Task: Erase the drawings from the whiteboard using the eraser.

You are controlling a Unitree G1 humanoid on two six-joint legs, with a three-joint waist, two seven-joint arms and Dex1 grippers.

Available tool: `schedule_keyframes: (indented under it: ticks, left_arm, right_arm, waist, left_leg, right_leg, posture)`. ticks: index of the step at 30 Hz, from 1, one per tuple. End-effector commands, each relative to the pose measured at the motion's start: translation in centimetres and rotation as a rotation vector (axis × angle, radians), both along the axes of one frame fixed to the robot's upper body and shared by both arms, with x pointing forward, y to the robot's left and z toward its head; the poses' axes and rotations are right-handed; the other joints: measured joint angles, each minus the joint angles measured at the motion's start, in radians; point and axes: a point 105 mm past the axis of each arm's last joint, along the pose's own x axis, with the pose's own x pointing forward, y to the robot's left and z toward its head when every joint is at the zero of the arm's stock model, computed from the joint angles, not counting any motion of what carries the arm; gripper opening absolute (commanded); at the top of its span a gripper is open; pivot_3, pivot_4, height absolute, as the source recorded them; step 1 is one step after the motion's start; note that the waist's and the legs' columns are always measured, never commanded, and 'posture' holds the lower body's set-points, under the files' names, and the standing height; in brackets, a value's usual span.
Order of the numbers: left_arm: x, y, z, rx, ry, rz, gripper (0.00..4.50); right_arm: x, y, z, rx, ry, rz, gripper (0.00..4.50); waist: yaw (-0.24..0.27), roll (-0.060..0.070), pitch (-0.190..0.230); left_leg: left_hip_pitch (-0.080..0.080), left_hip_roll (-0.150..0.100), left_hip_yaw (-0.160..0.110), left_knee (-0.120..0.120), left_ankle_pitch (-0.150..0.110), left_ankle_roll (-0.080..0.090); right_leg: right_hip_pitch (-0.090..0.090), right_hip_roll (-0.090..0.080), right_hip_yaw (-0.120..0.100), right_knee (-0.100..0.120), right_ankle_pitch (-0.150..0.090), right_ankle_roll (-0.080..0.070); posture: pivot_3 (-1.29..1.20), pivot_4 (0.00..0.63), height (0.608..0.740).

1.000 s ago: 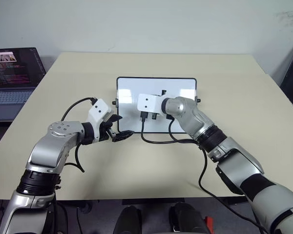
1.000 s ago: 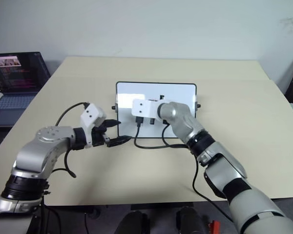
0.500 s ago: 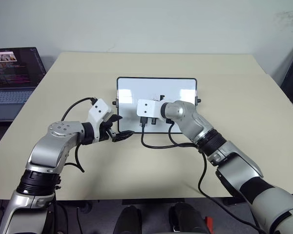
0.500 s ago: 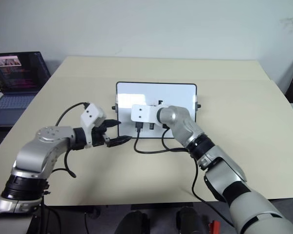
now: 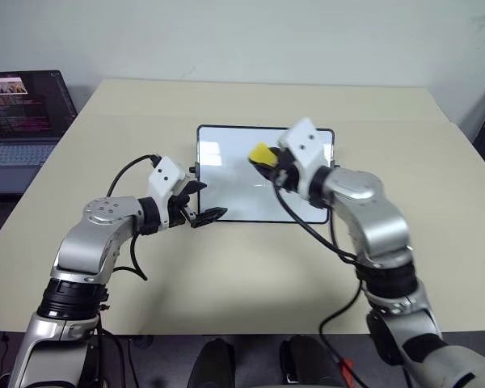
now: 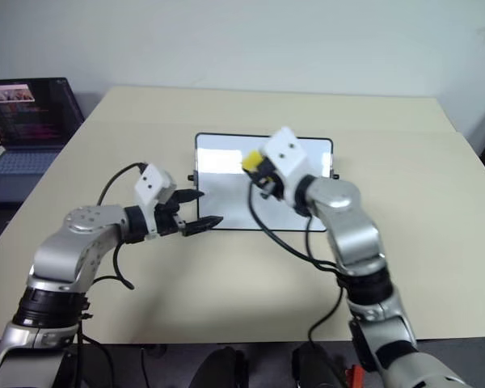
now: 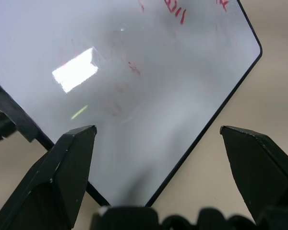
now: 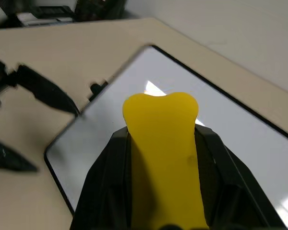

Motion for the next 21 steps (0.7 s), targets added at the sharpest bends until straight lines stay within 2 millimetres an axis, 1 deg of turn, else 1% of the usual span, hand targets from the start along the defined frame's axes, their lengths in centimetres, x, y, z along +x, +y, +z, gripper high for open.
schedule_keyframes:
  ticks: [1,3,4,7,9,12,15,19,21]
  left_arm:
    - [0.0,-1.0,1.4,-0.015,-0.055,-0.054,4.50]
    - [0.1,-1.3,1.3,-0.017,-0.050,-0.071,4.50]
    - [0.2,-1.5,1.3,-0.017,-0.049,-0.077,4.50]
    - [0.4,-1.8,1.4,-0.017,-0.045,-0.089,4.50]
    - [0.6,-2.0,1.4,-0.015,-0.041,-0.098,4.50]
    - [0.8,-2.3,1.4,-0.009,-0.039,-0.110,4.50]
    - [0.9,-2.4,1.3,-0.001,-0.037,-0.112,4.50]
    - [0.9,-2.1,1.0,0.014,-0.028,-0.109,4.50]
    - [0.9,-2.0,0.8,0.019,-0.025,-0.105,4.50]
  right_arm:
    - [-1.5,-2.6,-0.5,0.036,0.013,-0.091,1.36]
    - [-2.0,-3.6,-1.8,0.032,0.043,-0.138,1.36]
    - [-2.1,-3.8,-2.2,0.029,0.050,-0.153,1.36]
    - [-2.3,-3.9,-3.1,0.006,0.057,-0.181,1.36]
    - [-2.2,-3.6,-3.2,-0.013,0.046,-0.184,1.36]
    - [-2.0,-2.7,-3.2,-0.075,0.004,-0.161,1.36]
    - [-1.5,-1.7,-2.9,-0.103,-0.026,-0.133,1.36]
    - [0.0,0.0,-2.1,-0.142,-0.077,-0.097,1.36]
    - [1.3,0.8,-1.9,-0.178,-0.103,-0.089,1.36]
  waist:
    - [-0.002,0.000,0.000]
    - [-0.003,0.000,0.000]
    - [-0.004,0.000,0.000]
    - [-0.013,0.000,0.000]
    - [-0.015,0.000,0.000]
    - [-0.012,0.000,0.000]
    - [-0.012,0.000,0.000]
    - [-0.011,0.000,0.000]
    - [-0.009,0.000,0.000]
  left_leg:
    - [0.001,0.000,0.000,0.000,0.000,0.000]
    - [0.002,0.001,-0.001,0.000,0.000,0.000]
    - [0.002,0.001,0.000,0.000,0.000,0.000]
    - [0.004,0.002,0.002,-0.001,0.000,0.000]
    - [0.005,0.002,0.002,-0.001,0.000,0.000]
    - [0.005,0.002,0.001,-0.001,0.000,0.000]
    - [0.005,0.002,0.002,-0.001,0.000,0.000]
    - [0.005,0.003,0.002,-0.001,0.000,0.000]
    - [0.005,0.003,0.002,-0.001,0.000,0.000]
  right_leg:
    - [0.000,0.000,0.000,0.001,0.000,0.000]
    - [0.001,0.002,0.000,0.001,0.000,0.000]
    - [0.001,0.002,0.000,0.001,0.000,0.000]
    - [0.001,0.005,0.003,0.002,0.000,0.000]
    - [0.001,0.008,0.003,0.002,0.000,0.000]
    - [0.001,0.012,0.003,0.001,0.000,0.000]
    - [0.001,0.012,0.004,0.001,0.000,0.000]
    - [0.001,0.011,0.004,0.001,0.000,0.000]
    - [0.001,0.011,0.003,0.001,0.000,0.000]
  posture:
    - [0.00,0.150,0.740]
    - [0.00,0.150,0.740]
    - [0.00,0.150,0.740]
    - [0.00,0.150,0.740]
    - [0.00,0.150,0.740]
    - [0.00,0.150,0.740]
    - [0.00,0.150,0.740]
    - [0.00,0.150,0.740]
    - [0.00,0.150,0.740]
